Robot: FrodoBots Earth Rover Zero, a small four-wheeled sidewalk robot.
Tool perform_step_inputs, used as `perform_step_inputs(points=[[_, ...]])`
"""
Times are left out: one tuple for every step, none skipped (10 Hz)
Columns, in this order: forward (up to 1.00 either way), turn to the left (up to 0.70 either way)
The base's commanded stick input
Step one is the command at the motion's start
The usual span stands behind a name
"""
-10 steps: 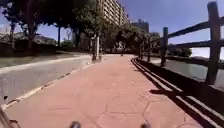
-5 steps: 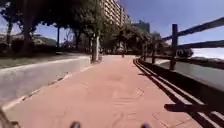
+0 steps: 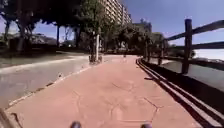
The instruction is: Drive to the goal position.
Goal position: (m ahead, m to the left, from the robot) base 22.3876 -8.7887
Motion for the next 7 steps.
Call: perform_step_inputs(points=[[1.00, -0.40], [1.00, -0.40], [1.00, -0.40], [1.00, -0.40], [1.00, -0.38], [1.00, 0.00], [1.00, 0.00]])
